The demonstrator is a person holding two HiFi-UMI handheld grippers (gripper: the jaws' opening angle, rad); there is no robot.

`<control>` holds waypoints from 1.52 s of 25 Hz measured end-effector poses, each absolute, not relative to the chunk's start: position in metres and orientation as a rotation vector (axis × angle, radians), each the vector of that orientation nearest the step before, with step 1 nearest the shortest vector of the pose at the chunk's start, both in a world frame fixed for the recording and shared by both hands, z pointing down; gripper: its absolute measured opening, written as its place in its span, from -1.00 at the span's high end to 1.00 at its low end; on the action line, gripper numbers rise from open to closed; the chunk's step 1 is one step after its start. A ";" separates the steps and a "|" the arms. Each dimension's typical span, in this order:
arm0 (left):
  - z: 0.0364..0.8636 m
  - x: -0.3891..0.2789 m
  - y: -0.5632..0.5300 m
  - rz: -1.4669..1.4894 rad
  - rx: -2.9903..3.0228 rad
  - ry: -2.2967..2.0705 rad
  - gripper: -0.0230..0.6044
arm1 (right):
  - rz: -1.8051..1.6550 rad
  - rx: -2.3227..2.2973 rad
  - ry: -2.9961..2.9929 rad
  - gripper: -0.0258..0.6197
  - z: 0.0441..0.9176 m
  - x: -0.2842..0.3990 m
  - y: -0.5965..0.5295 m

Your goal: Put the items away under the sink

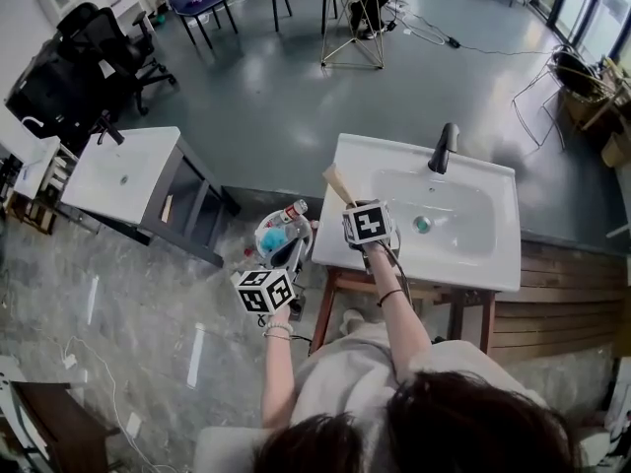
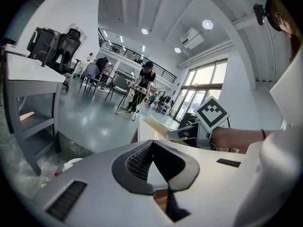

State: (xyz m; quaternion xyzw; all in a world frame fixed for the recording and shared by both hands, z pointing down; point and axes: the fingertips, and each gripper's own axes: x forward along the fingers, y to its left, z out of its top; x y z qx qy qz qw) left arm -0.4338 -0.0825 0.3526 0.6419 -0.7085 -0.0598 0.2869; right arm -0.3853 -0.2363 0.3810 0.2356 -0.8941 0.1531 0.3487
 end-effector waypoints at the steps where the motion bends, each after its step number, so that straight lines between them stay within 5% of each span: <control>1: 0.351 -0.431 -0.080 -0.161 1.722 -1.890 0.92 | 0.395 0.615 -2.322 0.77 0.378 -0.383 -0.233; 38: 0.342 -0.294 -0.035 -0.025 1.924 -1.766 0.92 | 0.505 0.634 -2.473 0.77 0.331 -0.271 -0.137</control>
